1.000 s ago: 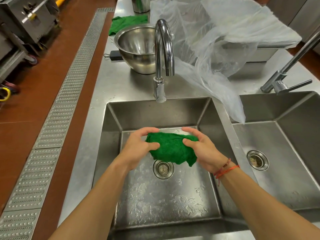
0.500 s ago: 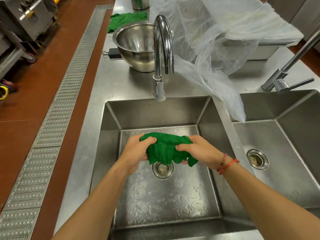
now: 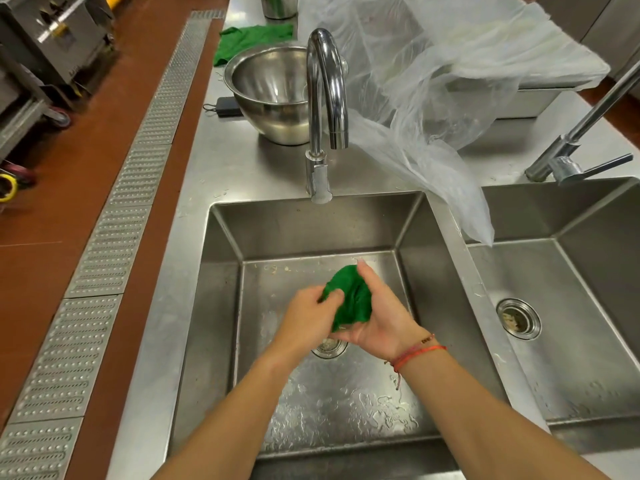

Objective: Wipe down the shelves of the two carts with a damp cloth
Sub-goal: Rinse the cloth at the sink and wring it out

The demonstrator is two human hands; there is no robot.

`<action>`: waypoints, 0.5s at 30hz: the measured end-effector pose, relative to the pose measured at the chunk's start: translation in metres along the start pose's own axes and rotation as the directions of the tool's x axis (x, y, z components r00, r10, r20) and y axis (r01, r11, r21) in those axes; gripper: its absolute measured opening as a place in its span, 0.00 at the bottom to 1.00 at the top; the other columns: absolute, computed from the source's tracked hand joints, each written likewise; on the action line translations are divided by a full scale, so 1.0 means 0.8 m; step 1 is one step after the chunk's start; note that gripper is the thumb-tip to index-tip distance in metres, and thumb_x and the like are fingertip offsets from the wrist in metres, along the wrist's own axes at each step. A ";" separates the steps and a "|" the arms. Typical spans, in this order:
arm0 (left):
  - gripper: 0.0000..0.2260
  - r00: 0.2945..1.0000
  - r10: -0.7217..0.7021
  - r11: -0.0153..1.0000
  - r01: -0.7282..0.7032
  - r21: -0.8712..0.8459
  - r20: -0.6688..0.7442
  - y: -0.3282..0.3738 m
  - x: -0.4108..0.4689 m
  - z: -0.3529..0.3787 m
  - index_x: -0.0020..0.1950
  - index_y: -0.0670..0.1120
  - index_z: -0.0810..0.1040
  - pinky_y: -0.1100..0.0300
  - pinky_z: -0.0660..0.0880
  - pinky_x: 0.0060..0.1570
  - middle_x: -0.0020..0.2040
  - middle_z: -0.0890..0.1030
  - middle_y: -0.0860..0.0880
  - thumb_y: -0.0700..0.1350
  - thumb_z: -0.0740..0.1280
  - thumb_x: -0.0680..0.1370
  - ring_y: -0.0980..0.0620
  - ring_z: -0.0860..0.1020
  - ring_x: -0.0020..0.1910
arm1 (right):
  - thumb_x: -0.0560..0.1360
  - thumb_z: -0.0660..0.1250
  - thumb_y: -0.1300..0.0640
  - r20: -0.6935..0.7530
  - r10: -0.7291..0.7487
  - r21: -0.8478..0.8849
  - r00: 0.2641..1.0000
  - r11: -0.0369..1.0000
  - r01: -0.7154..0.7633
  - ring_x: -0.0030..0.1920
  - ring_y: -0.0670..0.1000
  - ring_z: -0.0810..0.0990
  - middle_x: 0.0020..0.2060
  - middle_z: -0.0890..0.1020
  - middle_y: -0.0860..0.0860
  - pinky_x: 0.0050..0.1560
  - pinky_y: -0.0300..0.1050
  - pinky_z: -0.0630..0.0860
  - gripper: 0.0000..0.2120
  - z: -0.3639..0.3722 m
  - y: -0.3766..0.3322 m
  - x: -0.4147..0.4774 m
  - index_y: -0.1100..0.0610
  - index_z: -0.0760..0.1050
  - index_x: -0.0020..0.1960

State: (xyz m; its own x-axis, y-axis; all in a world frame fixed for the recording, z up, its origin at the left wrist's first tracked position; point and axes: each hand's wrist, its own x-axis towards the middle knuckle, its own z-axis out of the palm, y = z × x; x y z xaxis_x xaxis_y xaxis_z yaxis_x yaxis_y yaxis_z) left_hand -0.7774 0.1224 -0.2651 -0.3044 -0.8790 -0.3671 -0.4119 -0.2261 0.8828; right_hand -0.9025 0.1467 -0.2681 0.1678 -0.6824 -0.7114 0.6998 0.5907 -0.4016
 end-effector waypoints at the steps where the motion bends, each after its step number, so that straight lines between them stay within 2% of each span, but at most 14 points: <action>1: 0.12 0.992 0.100 0.975 -0.113 0.193 0.079 -0.004 -0.001 0.004 0.52 0.46 0.82 0.56 0.73 0.58 0.51 0.79 0.51 0.49 0.63 0.75 0.48 0.75 0.55 | 0.76 0.68 0.45 0.023 -0.015 -0.041 1.000 0.999 0.016 0.47 0.56 0.85 0.50 0.84 0.58 0.43 0.54 0.83 0.17 0.000 0.002 0.001 0.59 0.81 0.51; 2: 0.16 0.971 0.148 0.916 -0.207 0.344 0.189 -0.007 -0.002 0.005 0.56 0.46 0.81 0.59 0.68 0.60 0.54 0.74 0.53 0.50 0.63 0.72 0.51 0.69 0.58 | 0.73 0.72 0.49 0.040 -0.035 -0.088 0.999 0.995 0.039 0.46 0.55 0.84 0.49 0.84 0.58 0.43 0.50 0.83 0.14 -0.001 0.002 0.002 0.59 0.81 0.51; 4: 0.20 0.933 0.141 0.841 -0.290 0.457 0.332 -0.002 -0.004 -0.007 0.59 0.46 0.79 0.65 0.62 0.61 0.59 0.69 0.53 0.49 0.65 0.68 0.53 0.63 0.61 | 0.69 0.74 0.57 0.065 -0.037 -0.159 0.997 0.986 0.047 0.43 0.53 0.82 0.45 0.82 0.57 0.41 0.46 0.82 0.12 -0.009 -0.004 0.003 0.60 0.79 0.51; 6: 0.25 0.915 0.219 0.783 -0.373 0.498 0.340 0.004 -0.003 -0.030 0.64 0.46 0.76 0.63 0.63 0.64 0.63 0.68 0.53 0.46 0.65 0.66 0.53 0.63 0.65 | 0.67 0.73 0.64 0.045 0.009 -0.222 0.999 0.975 0.002 0.36 0.50 0.78 0.38 0.78 0.55 0.34 0.41 0.79 0.11 -0.019 -0.019 0.002 0.59 0.77 0.48; 8: 0.32 0.895 0.323 0.705 -0.444 0.553 0.307 0.008 0.002 -0.048 0.71 0.48 0.66 0.55 0.67 0.67 0.68 0.65 0.52 0.39 0.66 0.66 0.51 0.63 0.69 | 0.61 0.71 0.71 0.028 0.076 -0.283 0.997 0.957 -0.065 0.30 0.48 0.73 0.35 0.74 0.54 0.28 0.38 0.73 0.17 -0.026 -0.034 0.001 0.59 0.73 0.46; 10: 0.43 0.824 0.407 0.517 -0.563 0.645 0.393 0.014 0.008 -0.050 0.78 0.49 0.54 0.55 0.67 0.70 0.77 0.57 0.51 0.32 0.67 0.67 0.48 0.57 0.75 | 0.60 0.65 0.72 0.086 0.152 -0.335 0.985 0.935 -0.115 0.28 0.47 0.70 0.33 0.71 0.53 0.26 0.36 0.68 0.16 -0.028 -0.043 -0.003 0.59 0.70 0.45; 12: 0.48 0.699 0.481 0.209 -0.678 0.705 0.529 0.018 0.016 -0.040 0.80 0.49 0.48 0.52 0.70 0.68 0.80 0.54 0.48 0.31 0.70 0.66 0.44 0.57 0.77 | 0.63 0.62 0.70 0.189 0.241 -0.404 0.952 0.903 -0.148 0.28 0.46 0.68 0.32 0.70 0.52 0.27 0.36 0.66 0.12 -0.023 -0.047 -0.009 0.60 0.72 0.44; 13: 0.48 0.639 0.506 0.079 -0.703 0.706 0.579 0.021 0.020 -0.035 0.80 0.47 0.50 0.50 0.73 0.66 0.79 0.56 0.45 0.33 0.72 0.66 0.42 0.61 0.75 | 0.64 0.60 0.70 0.242 0.290 -0.458 0.926 0.876 -0.154 0.28 0.46 0.67 0.31 0.69 0.52 0.28 0.36 0.65 0.10 -0.019 -0.048 -0.012 0.60 0.74 0.42; 15: 0.40 0.550 0.541 -0.045 -0.737 0.674 0.637 0.028 0.029 -0.030 0.77 0.42 0.58 0.49 0.79 0.55 0.74 0.67 0.41 0.34 0.70 0.68 0.41 0.71 0.68 | 0.66 0.60 0.70 0.298 0.367 -0.570 0.881 0.809 -0.144 0.28 0.45 0.65 0.31 0.67 0.51 0.28 0.35 0.63 0.08 -0.012 -0.049 -0.015 0.58 0.73 0.37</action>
State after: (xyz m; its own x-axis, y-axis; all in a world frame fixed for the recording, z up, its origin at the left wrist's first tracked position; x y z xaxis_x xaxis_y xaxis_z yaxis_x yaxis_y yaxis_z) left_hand -0.7727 0.0867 -0.2471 -0.9369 -0.3381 0.0890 -0.3364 0.9411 0.0335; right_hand -0.9387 0.1357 -0.2497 0.6114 -0.5130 -0.6025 0.1464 0.8216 -0.5510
